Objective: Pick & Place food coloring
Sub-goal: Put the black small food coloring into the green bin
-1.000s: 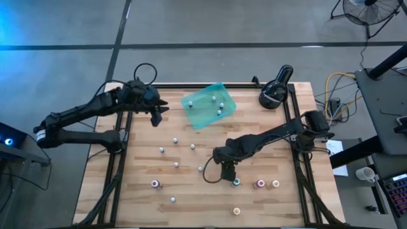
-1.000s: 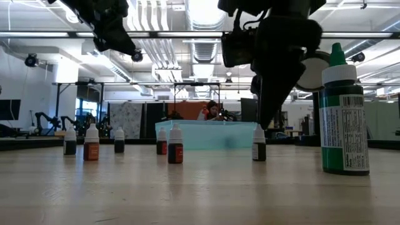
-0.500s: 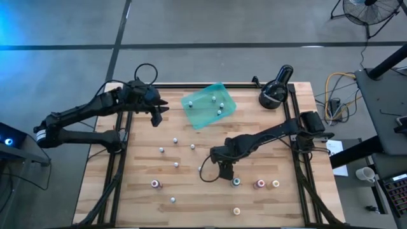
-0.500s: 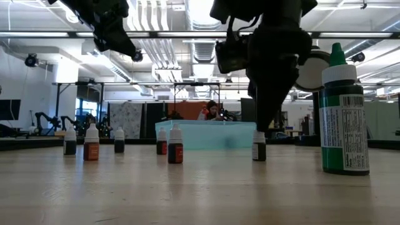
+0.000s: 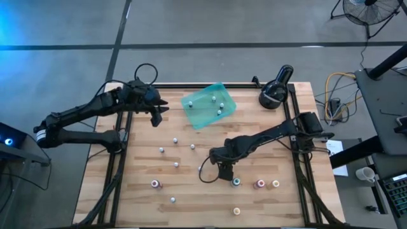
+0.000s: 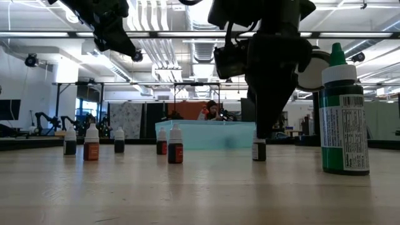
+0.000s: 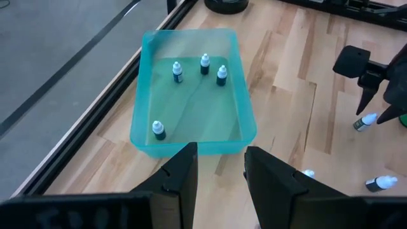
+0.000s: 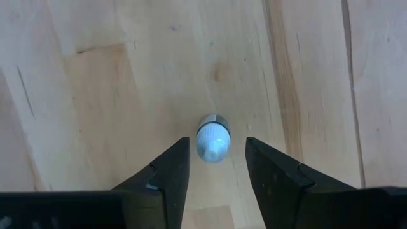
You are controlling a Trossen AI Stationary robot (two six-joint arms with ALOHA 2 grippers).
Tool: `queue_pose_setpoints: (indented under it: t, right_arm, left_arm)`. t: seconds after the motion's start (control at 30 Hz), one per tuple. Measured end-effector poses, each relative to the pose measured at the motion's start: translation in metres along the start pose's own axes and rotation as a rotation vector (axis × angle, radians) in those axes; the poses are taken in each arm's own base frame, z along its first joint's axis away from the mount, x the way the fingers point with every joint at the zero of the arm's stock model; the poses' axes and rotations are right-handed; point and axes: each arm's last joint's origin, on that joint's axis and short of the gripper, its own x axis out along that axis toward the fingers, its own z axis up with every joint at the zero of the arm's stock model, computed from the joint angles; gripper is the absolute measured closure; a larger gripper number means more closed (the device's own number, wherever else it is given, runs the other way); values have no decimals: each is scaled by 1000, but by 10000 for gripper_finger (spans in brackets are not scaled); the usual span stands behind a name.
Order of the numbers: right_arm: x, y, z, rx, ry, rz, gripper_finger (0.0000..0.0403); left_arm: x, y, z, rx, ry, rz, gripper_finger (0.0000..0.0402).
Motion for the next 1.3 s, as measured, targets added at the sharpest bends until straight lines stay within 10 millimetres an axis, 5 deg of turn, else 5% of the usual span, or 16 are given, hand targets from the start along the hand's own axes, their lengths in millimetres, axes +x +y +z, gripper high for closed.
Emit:
queue_pose_setpoints:
  t: [0.93,1.13,1.3]
  right_arm:
    - [-4,0,2,-4,-14,-6,345]
    - [-24,-4,16,18,-93,-87,355]
    - [-54,-30,34,133,-158,-246,354]
  left_arm:
    - [0,0,-1,-3,2,0,298]
    - [0,0,-1,-12,2,0,298]
    - [0,0,0,-12,2,0,298]
